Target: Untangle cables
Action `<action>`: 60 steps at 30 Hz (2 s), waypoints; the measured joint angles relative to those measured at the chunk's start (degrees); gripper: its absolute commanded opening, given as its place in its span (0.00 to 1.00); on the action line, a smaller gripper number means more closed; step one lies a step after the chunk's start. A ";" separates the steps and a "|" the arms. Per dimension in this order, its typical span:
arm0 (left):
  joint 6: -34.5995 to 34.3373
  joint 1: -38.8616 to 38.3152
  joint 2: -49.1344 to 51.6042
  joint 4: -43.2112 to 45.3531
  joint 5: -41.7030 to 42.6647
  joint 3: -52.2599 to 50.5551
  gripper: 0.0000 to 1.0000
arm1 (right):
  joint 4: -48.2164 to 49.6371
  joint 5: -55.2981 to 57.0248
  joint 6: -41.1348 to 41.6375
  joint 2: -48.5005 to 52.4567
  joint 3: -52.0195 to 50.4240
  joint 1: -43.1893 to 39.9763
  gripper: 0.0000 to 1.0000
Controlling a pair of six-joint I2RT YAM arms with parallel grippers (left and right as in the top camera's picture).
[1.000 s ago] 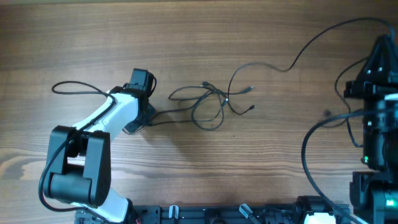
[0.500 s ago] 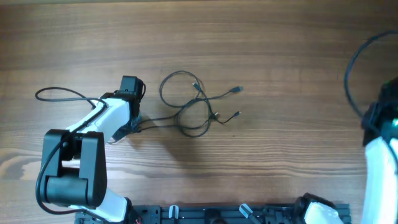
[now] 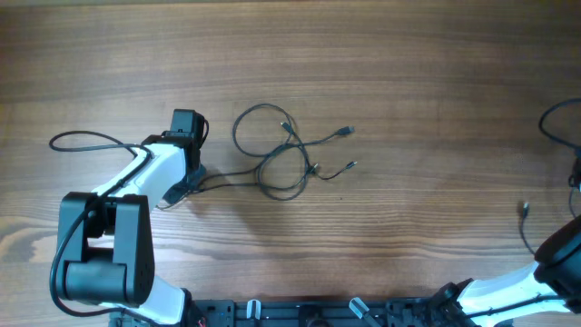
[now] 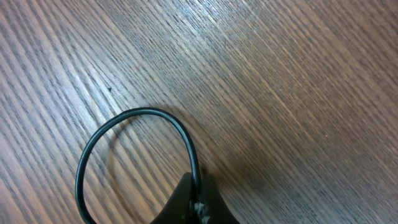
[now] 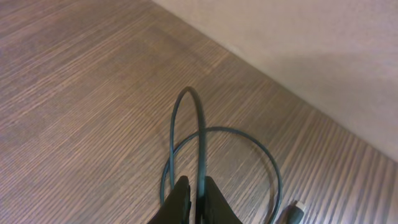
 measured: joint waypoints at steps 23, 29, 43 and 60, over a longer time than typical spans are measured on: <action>-0.07 0.15 -0.52 8.02 8.17 0.37 0.06 | -29.00 -0.74 17.55 -0.87 -3.45 0.24 0.78; -0.07 0.15 -0.52 8.17 8.37 0.37 0.07 | -23.98 -5.11 11.47 -2.43 -6.95 0.26 0.04; -0.22 0.15 -0.50 6.82 9.05 0.70 0.07 | -19.45 -10.14 14.47 -8.90 11.89 0.33 0.67; -0.22 0.13 -0.50 7.56 9.44 0.63 0.11 | -33.86 -13.16 -1.42 -1.22 -0.72 0.28 0.54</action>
